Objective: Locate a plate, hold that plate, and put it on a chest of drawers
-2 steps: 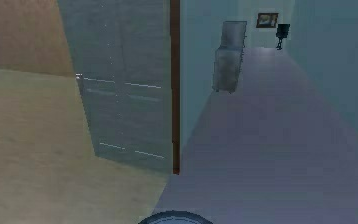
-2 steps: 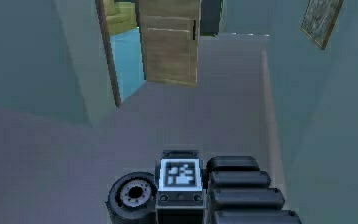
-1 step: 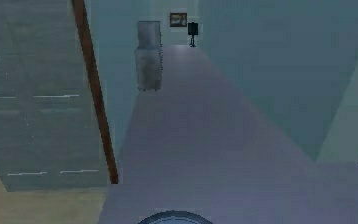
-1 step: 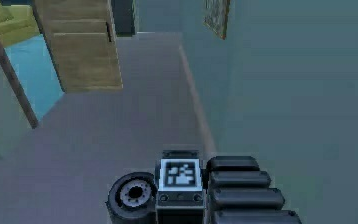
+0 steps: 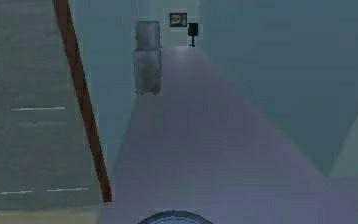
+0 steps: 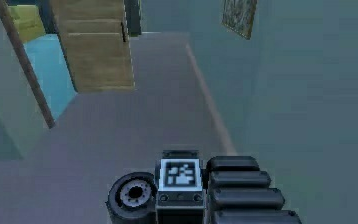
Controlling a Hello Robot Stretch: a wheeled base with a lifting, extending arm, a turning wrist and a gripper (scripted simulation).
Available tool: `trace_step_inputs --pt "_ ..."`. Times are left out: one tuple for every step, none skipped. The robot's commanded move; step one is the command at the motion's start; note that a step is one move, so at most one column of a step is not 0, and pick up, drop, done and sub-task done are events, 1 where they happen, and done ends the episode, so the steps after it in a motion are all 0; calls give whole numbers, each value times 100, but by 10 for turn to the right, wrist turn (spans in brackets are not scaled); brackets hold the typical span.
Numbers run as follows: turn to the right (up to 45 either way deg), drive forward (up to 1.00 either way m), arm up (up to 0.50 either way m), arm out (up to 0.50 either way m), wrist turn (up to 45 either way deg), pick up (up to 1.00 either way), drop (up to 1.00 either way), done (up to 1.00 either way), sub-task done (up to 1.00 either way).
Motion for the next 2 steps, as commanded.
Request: trace_step_inputs --pt "-450 0 0 0 0 0 0 0 0" --pt "-300 0 0 0 0 0 0 0 0"
